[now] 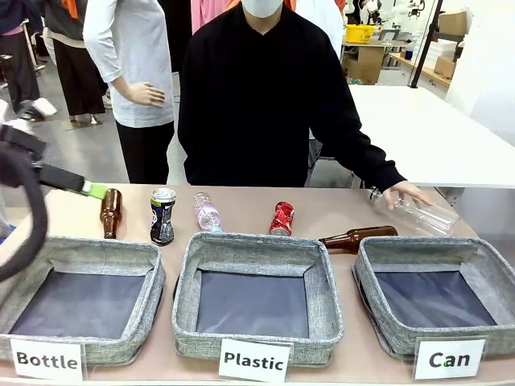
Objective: Sort the can waste into the basket.
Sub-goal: Pick up the can waste from the table and place it in the right Fabric basket.
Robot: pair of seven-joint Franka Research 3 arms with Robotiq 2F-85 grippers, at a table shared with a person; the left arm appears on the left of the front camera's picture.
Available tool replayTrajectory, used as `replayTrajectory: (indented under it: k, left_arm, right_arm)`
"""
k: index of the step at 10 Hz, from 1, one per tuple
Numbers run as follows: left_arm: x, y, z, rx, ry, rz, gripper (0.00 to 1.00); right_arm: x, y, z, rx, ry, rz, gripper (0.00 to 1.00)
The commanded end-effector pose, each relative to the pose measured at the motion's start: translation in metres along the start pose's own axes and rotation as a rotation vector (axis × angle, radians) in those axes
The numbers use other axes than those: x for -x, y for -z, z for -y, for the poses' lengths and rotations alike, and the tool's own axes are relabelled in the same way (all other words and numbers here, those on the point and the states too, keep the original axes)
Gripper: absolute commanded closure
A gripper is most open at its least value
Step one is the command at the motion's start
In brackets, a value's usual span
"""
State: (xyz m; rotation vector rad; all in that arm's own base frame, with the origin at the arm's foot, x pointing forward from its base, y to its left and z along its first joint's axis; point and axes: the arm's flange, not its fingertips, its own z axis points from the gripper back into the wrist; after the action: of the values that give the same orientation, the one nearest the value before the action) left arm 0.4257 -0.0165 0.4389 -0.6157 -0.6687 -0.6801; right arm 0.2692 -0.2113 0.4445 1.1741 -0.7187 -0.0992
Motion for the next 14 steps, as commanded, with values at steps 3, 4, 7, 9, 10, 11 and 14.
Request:
replayTrajectory:
  k: [3,4,7,9,10,11,14]
  left_arm:
    - [-0.006,0.023,-0.008,-0.033,0.145,-0.018,0.00]
    - [-0.006,0.023,-0.008,-0.033,0.145,-0.018,0.00]
    - [-0.014,0.046,-0.027,0.157,0.355,-0.061,0.00]
    - [-0.022,0.057,-0.049,0.361,0.496,-0.128,0.00]
    - [-0.023,0.061,-0.062,0.396,0.485,-0.106,0.00]
    - [-0.019,0.066,-0.073,0.416,0.475,-0.070,0.00]
    - [-0.017,0.097,-0.106,0.430,0.565,-0.022,0.00]
  right_arm:
    - [-0.002,0.001,0.001,-0.019,-0.029,0.022,0.00]
    - [-0.002,0.001,0.001,-0.019,-0.029,0.022,0.00]
    - [-0.002,0.001,0.001,-0.019,-0.029,0.022,0.00]
    - [-0.002,0.001,0.001,-0.019,-0.029,0.022,0.00]
    - [-0.002,0.001,0.001,-0.019,-0.029,0.022,0.00]
    - [-0.002,0.001,0.001,-0.019,-0.029,0.022,0.00]
    - [-0.002,0.001,0.001,-0.019,-0.029,0.022,0.00]
